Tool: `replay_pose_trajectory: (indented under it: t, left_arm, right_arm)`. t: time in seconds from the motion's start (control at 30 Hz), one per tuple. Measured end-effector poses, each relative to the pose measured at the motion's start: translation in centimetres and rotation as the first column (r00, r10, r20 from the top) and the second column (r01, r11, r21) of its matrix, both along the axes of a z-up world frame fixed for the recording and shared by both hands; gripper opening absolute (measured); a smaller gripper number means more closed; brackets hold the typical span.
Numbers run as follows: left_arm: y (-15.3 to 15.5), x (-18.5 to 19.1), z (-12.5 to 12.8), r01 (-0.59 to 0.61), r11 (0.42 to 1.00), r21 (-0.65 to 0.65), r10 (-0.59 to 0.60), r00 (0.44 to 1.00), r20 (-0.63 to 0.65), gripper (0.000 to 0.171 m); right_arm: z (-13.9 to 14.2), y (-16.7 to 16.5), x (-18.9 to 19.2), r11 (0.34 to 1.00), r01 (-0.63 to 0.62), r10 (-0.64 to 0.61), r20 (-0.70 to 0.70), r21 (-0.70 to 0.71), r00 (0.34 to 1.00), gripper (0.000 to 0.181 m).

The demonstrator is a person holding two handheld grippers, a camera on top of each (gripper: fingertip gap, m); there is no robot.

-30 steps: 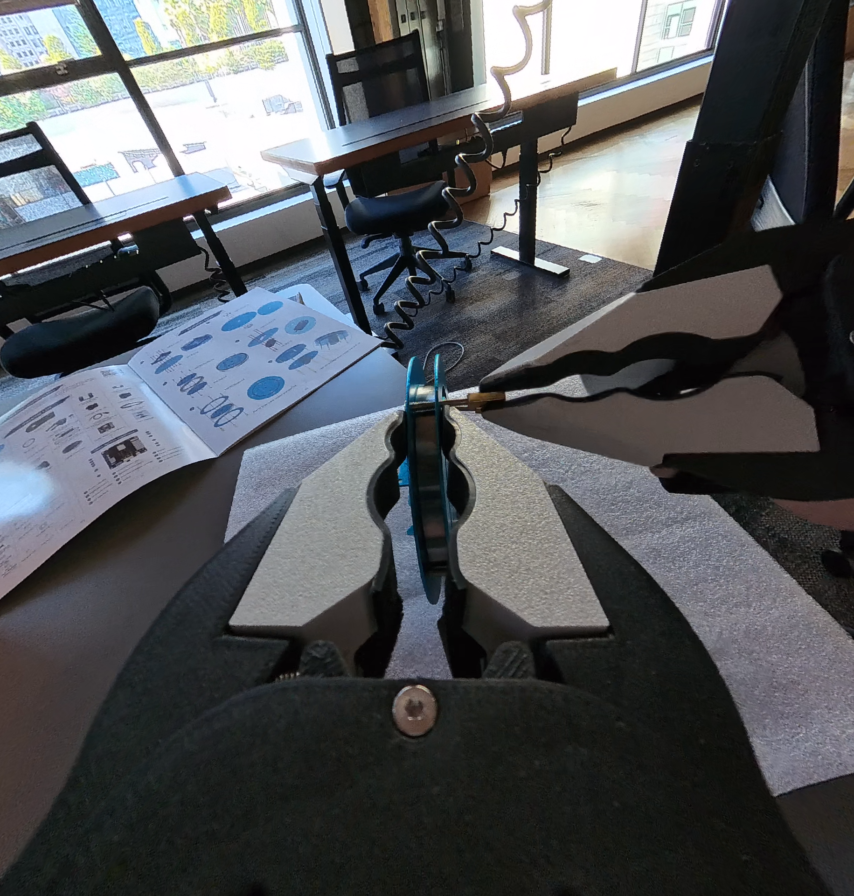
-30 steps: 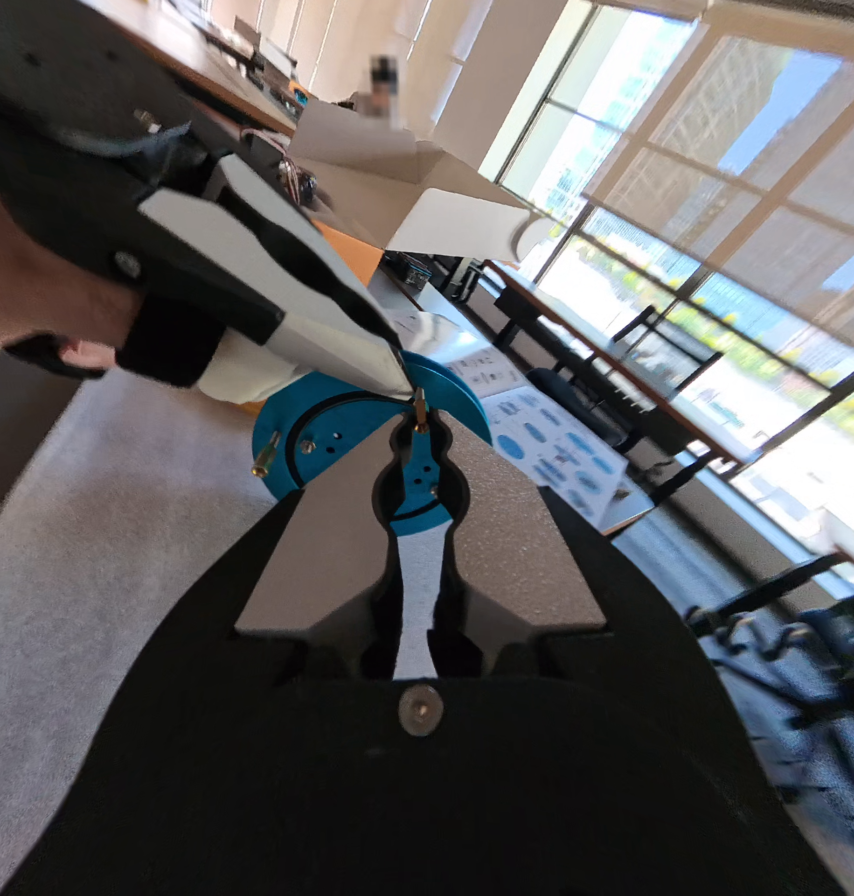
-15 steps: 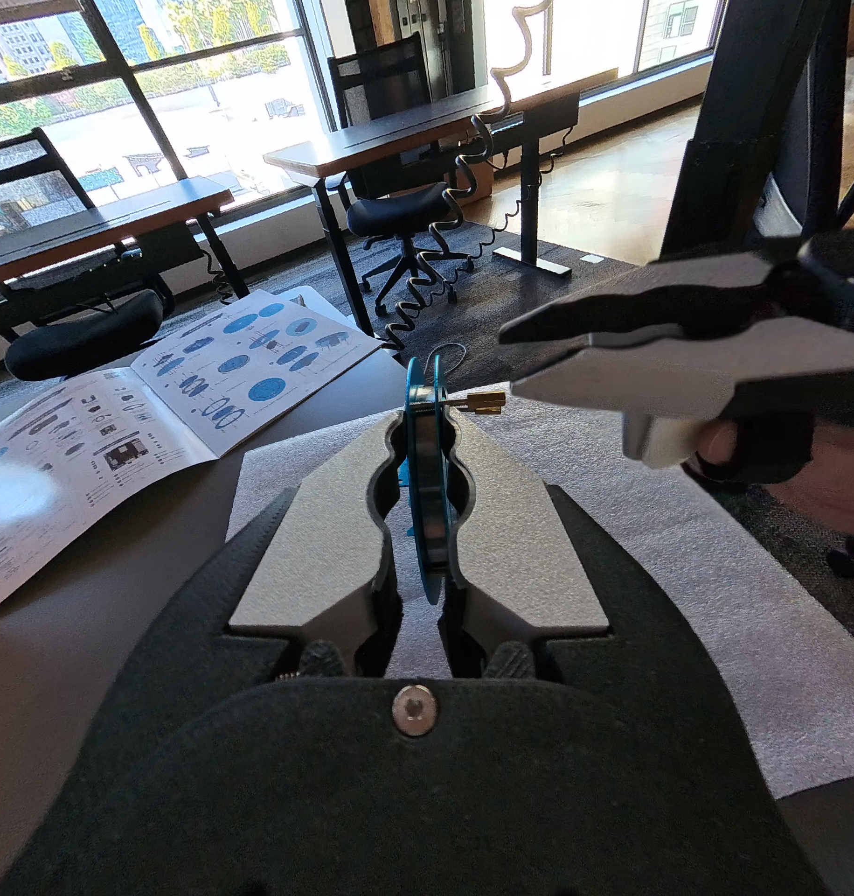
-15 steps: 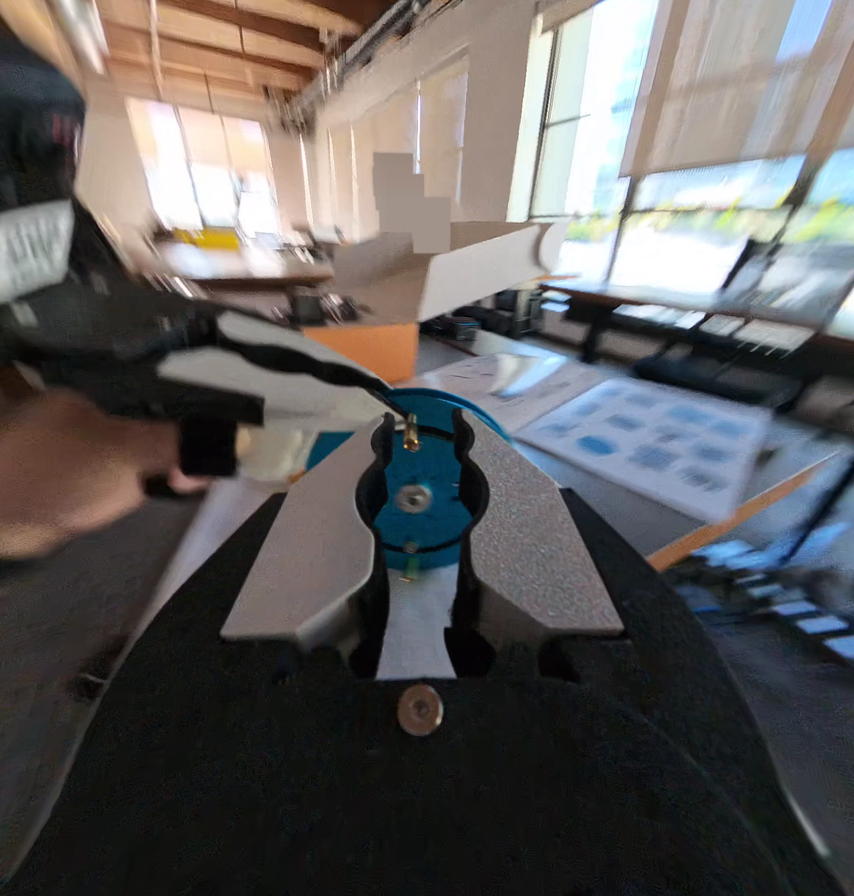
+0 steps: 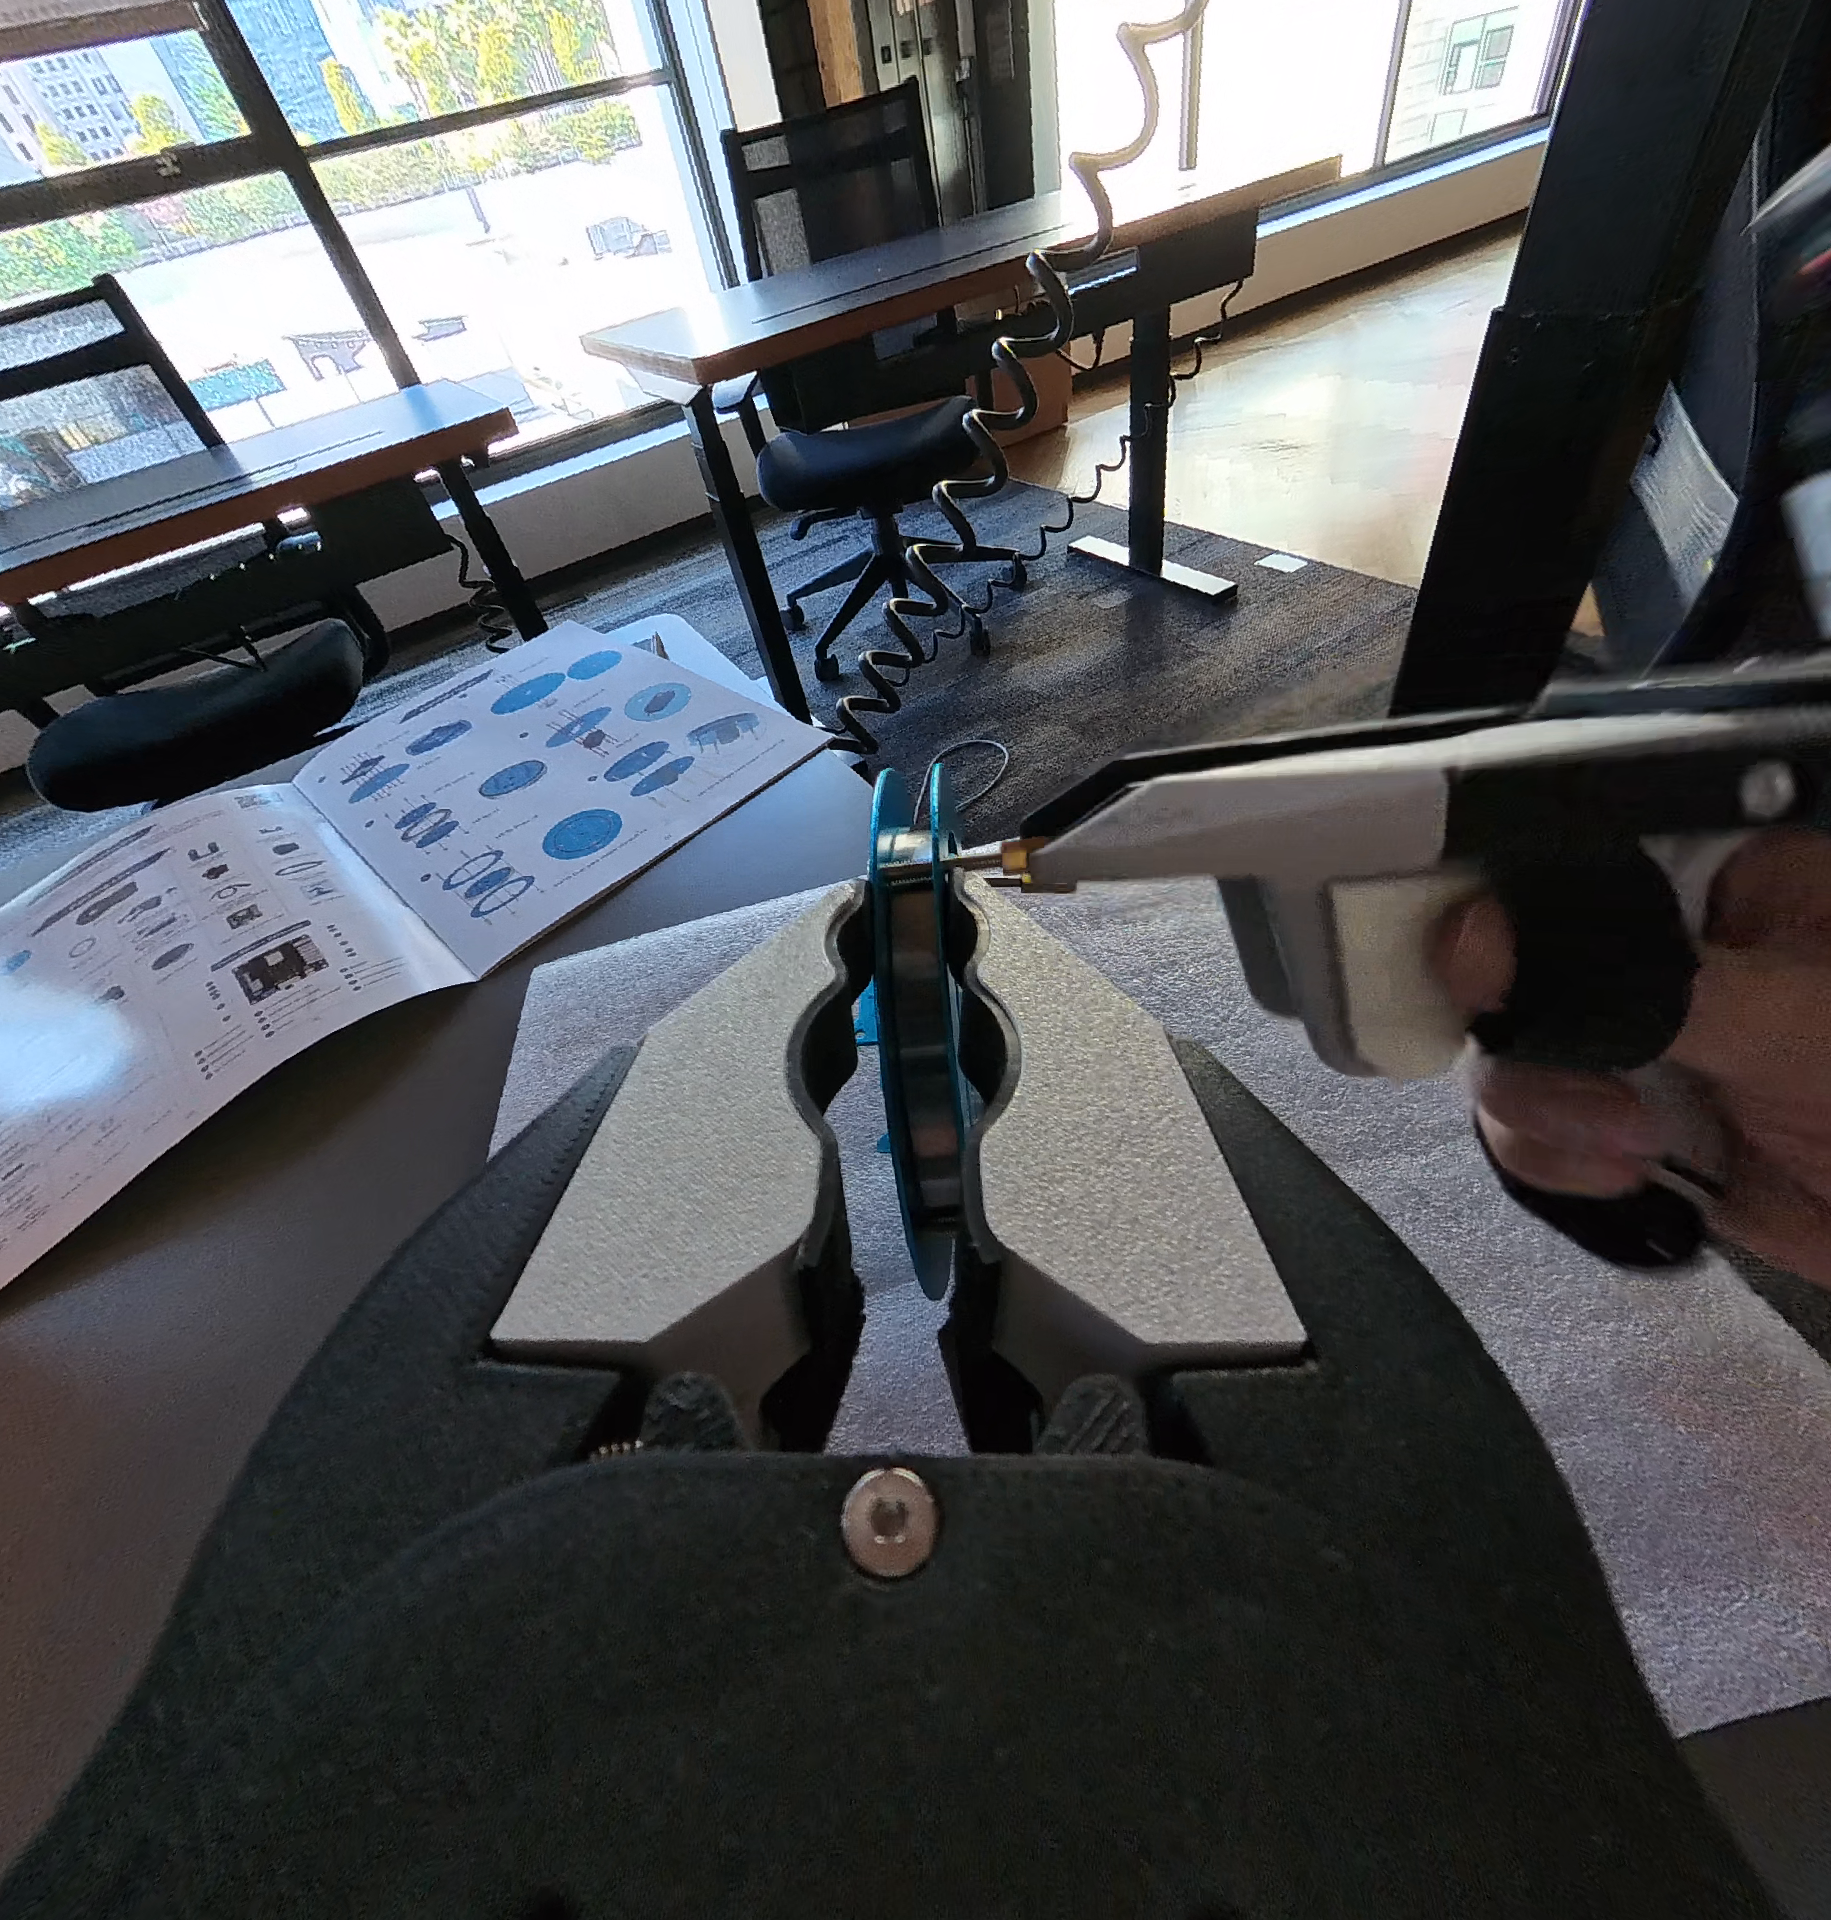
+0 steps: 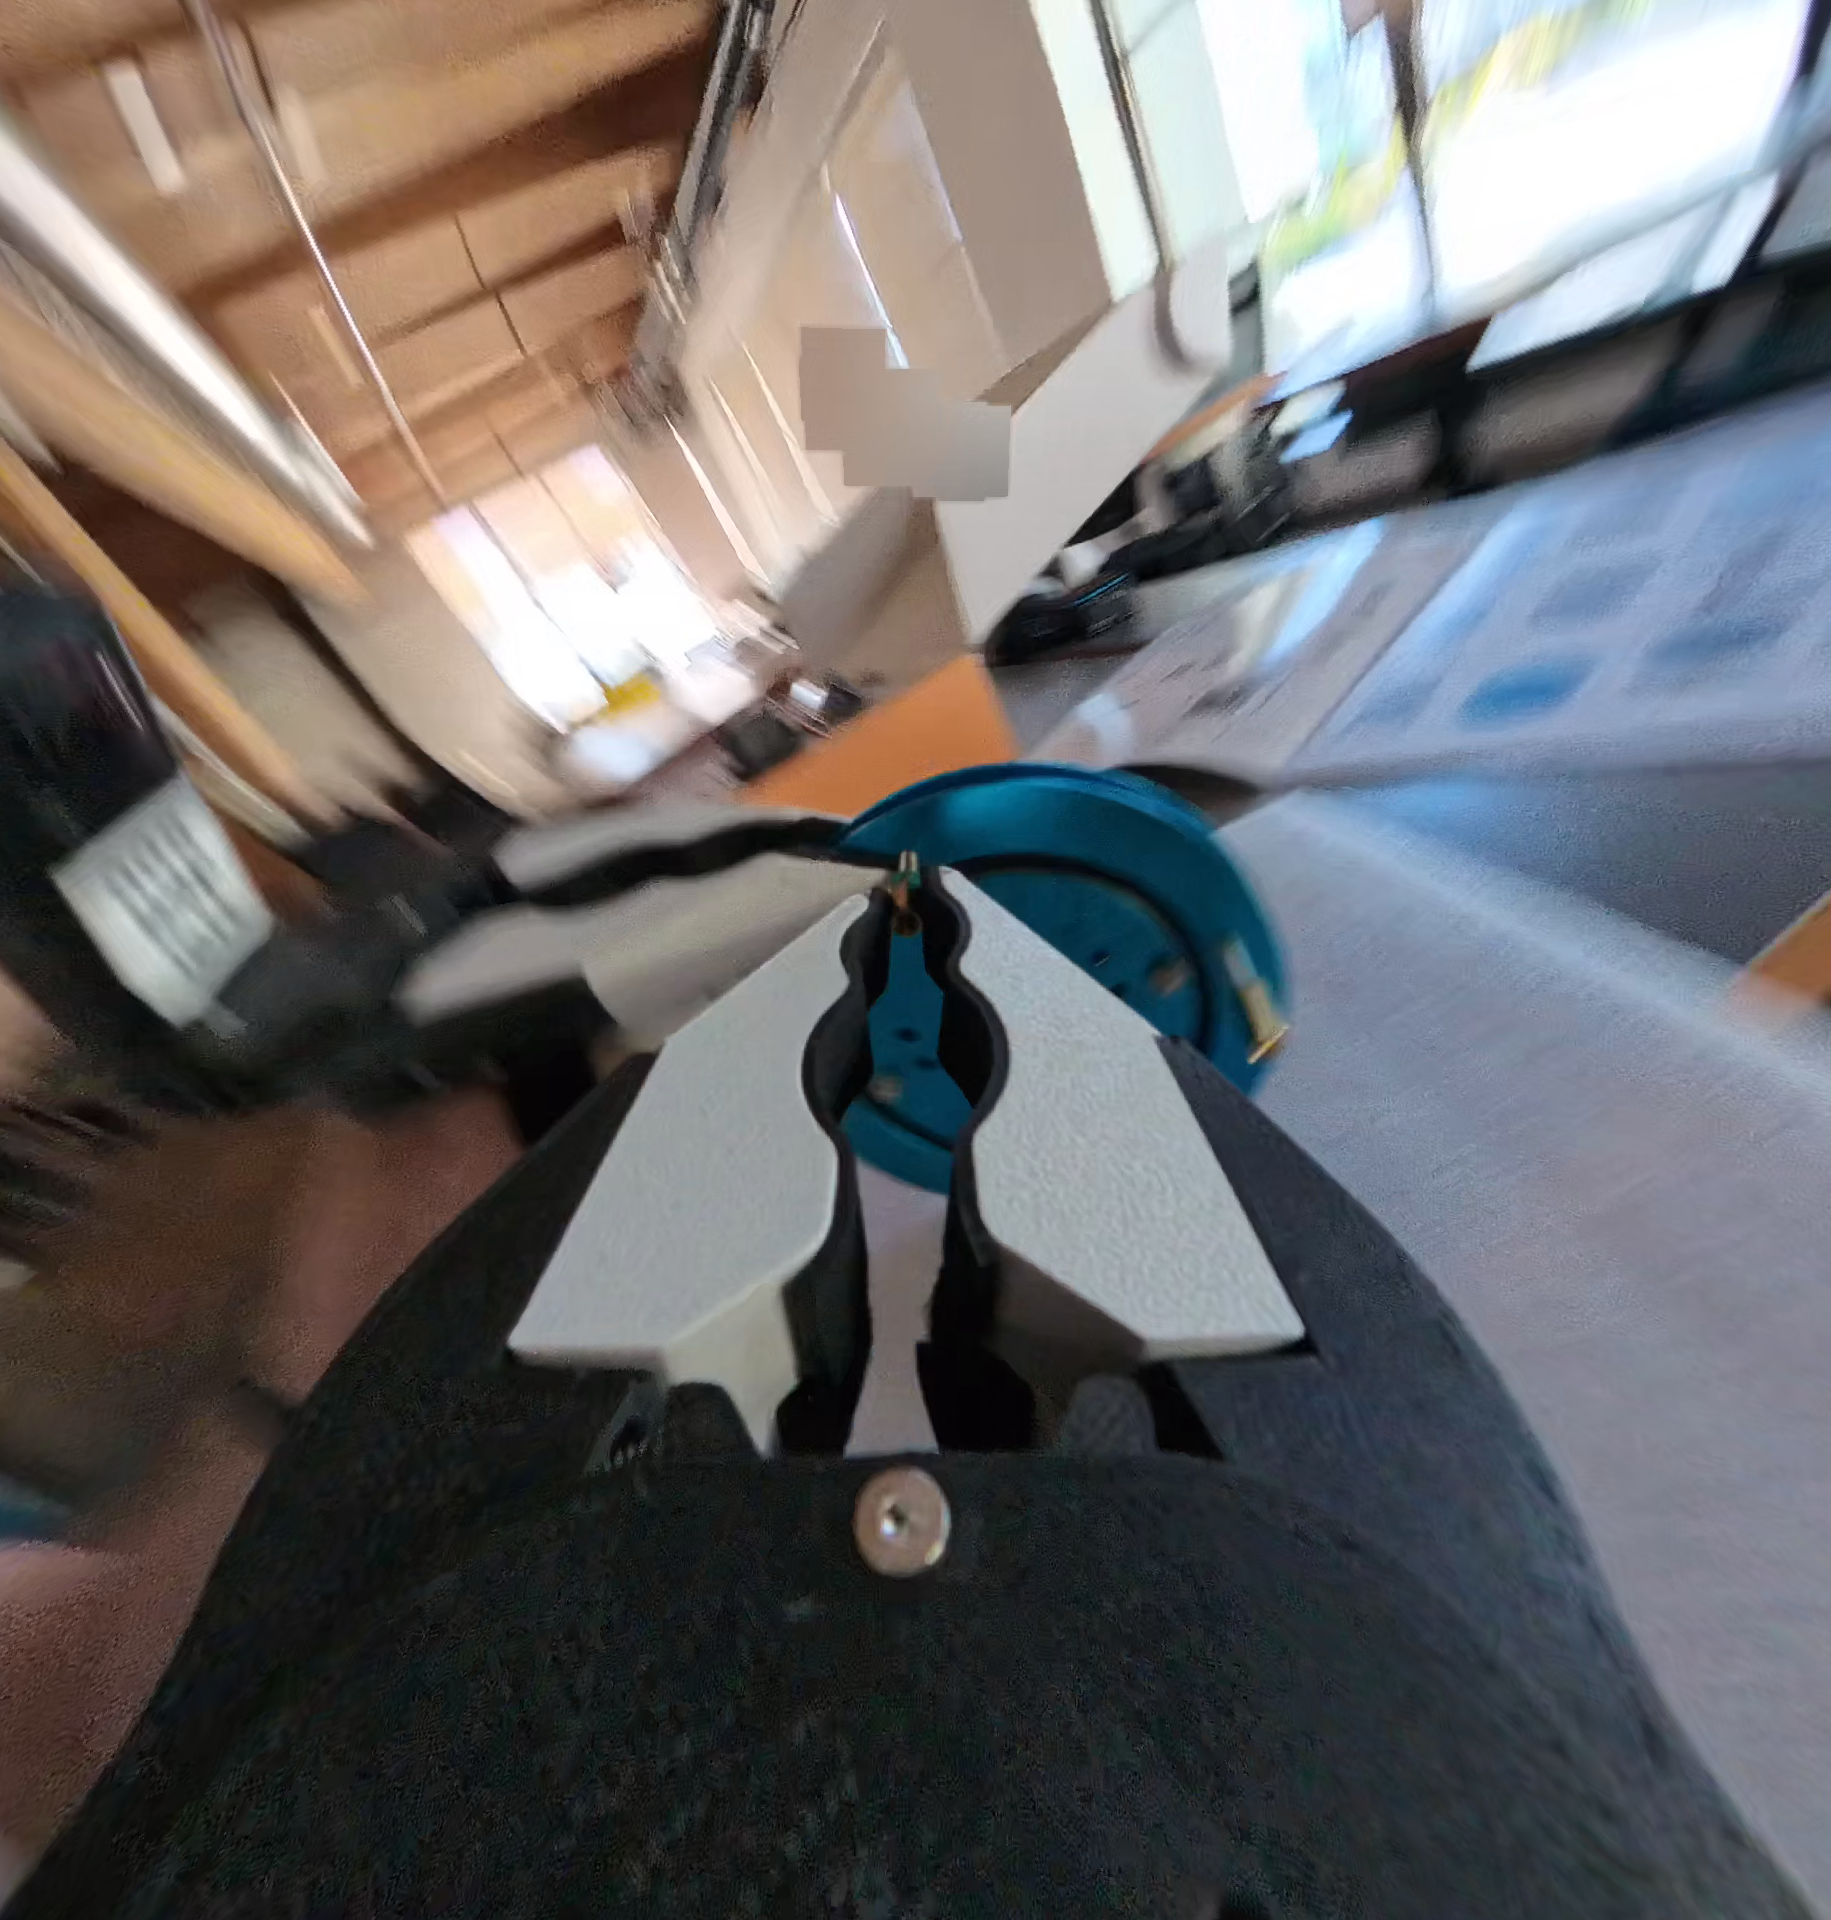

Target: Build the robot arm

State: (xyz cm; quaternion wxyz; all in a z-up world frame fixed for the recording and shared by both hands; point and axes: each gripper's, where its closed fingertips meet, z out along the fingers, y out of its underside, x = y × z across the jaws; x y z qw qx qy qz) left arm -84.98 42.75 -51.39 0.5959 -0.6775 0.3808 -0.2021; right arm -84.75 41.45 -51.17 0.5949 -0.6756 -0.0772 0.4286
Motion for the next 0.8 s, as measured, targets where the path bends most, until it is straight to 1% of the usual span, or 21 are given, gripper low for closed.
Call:
replay_pose_trajectory:
  t: [0.03, 0.07, 0.1, 0.13, 0.17, 0.2, 0.23, 0.27, 0.3, 0.33, 0.37, 0.4, 0.47, 0.5, 0.57, 0.63, 0.67, 0.7, 0.73, 0.77, 0.8]
  left_arm:
    - [0.0, 0.0, 0.0, -0.003, 1.000, 0.006, 0.003, 1.000, -0.004, 0.012]
    - [0.0, 0.0, 0.0, -0.007, 1.000, 0.013, 0.008, 1.000, -0.010, 0.012]
    - [0.0, 0.0, 0.0, -0.010, 1.000, 0.016, 0.010, 1.000, -0.016, 0.012]
    - [0.0, 0.1, 0.0, -0.007, 1.000, 0.014, 0.008, 1.000, -0.016, 0.012]
    - [0.0, 0.1, 0.0, 0.000, 1.000, 0.007, 0.000, 1.000, -0.011, 0.012]
    - [-0.1, 0.1, 0.0, 0.009, 1.000, -0.003, -0.009, 1.000, -0.003, 0.012]
    - [-0.1, 0.1, 0.0, 0.011, 1.000, -0.009, -0.011, 1.000, 0.003, 0.011]
    - [-0.1, 0.0, 0.0, 0.007, 1.000, -0.009, -0.007, 1.000, 0.005, 0.011]
    - [0.0, -0.1, 0.0, 0.006, 1.000, -0.010, -0.006, 1.000, 0.007, 0.011]
    - [0.0, -0.1, 0.0, 0.008, 1.000, -0.015, -0.008, 1.000, 0.012, 0.011]
    - [0.0, -0.2, 0.0, 0.010, 1.000, -0.019, -0.010, 1.000, 0.017, 0.011]
    - [0.0, -0.2, 0.0, 0.010, 1.000, -0.021, -0.009, 1.000, 0.017, 0.011]
    - [0.0, -0.2, 0.0, 0.011, 1.000, -0.021, -0.011, 1.000, 0.015, 0.011]
    - [0.0, -0.1, 0.0, 0.011, 1.000, -0.021, -0.010, 1.000, 0.013, 0.012]
    - [0.1, -0.3, 0.0, 0.003, 1.000, -0.018, -0.003, 1.000, 0.009, 0.012]
    - [0.0, -0.3, 0.0, 0.008, 1.000, -0.024, -0.008, 1.000, 0.016, 0.012]
    - [0.1, -0.3, 0.0, 0.007, 1.000, -0.020, -0.007, 1.000, 0.016, 0.011]
    - [0.1, -0.4, 0.0, 0.002, 1.000, -0.015, -0.002, 1.000, 0.014, 0.012]
    - [0.1, -0.4, 0.0, -0.001, 1.000, -0.012, 0.002, 1.000, 0.013, 0.012]
    - [0.1, -0.4, 0.0, -0.002, 1.000, -0.011, 0.003, 1.000, 0.013, 0.012]
    - [0.2, -0.3, 0.0, -0.005, 1.000, -0.007, 0.005, 1.000, 0.010, 0.012]
  right_arm:
    - [-0.1, 0.0, 0.0, 0.983, -0.101, 0.055, -0.278, -0.151, 0.959, 0.005]
    - [-0.1, 0.0, -0.1, 0.945, -0.225, 0.083, -0.491, -0.237, 0.867, 0.005]
    - [-0.1, -0.1, -0.2, 0.920, -0.290, 0.087, -0.584, -0.263, 0.807, 0.005]
    - [-0.2, -0.1, -0.2, 0.923, -0.285, 0.093, -0.571, -0.257, 0.815, 0.005]
    - [-0.1, -0.1, -0.2, 0.947, -0.234, 0.102, -0.484, -0.221, 0.869, 0.006]
    - [0.2, -0.2, -0.1, 0.975, -0.168, 0.108, -0.348, -0.148, 0.931, 0.007]
    - [0.8, -0.5, 0.0, 0.993, -0.119, 0.112, -0.190, -0.024, 0.975, 0.011]
    - [1.2, -0.7, 0.2, 0.993, -0.070, 0.072, -0.023, 0.098, 0.997, 0.017]
    - [1.1, -0.6, 0.6, 0.980, -0.019, -0.011, 0.152, 0.200, 0.988, 0.020]
    - [0.8, -0.4, 0.9, 0.956, 0.003, -0.100, 0.316, 0.293, 0.943, 0.023]
    - [0.5, -0.3, 1.0, 0.929, -0.004, -0.175, 0.448, 0.370, 0.877, 0.024]
    - [0.3, -0.3, 0.8, 0.903, -0.026, -0.238, 0.549, 0.429, 0.802, 0.025]
    - [0.0, -0.3, 0.2, 0.866, -0.073, -0.320, 0.659, 0.495, 0.681, 0.019]
    - [-0.1, -0.3, 0.0, 0.858, -0.085, -0.337, 0.681, 0.506, 0.650, 0.004]
    - [0.2, -0.2, -0.2, 0.858, -0.075, -0.345, 0.677, 0.508, 0.650, 0.004]
    - [0.2, -0.2, 0.0, 0.883, -0.046, -0.301, 0.640, 0.466, 0.707, 0.004]
    - [0.2, -0.1, 0.1, 0.909, -0.018, -0.257, 0.594, 0.417, 0.762, 0.004]
    - [0.1, -0.1, 0.2, 0.945, 0.014, -0.185, 0.496, 0.328, 0.848, 0.004]
    - [-0.1, 0.0, 0.3, 0.981, 0.029, -0.092, 0.327, 0.192, 0.941, 0.004]
    - [-0.1, 0.0, 0.4, 1.000, -0.001, -0.002, 0.088, 0.030, 0.996, 0.004]
    - [-0.2, 0.1, 0.4, 0.987, -0.090, 0.065, -0.184, -0.131, 0.981, 0.004]
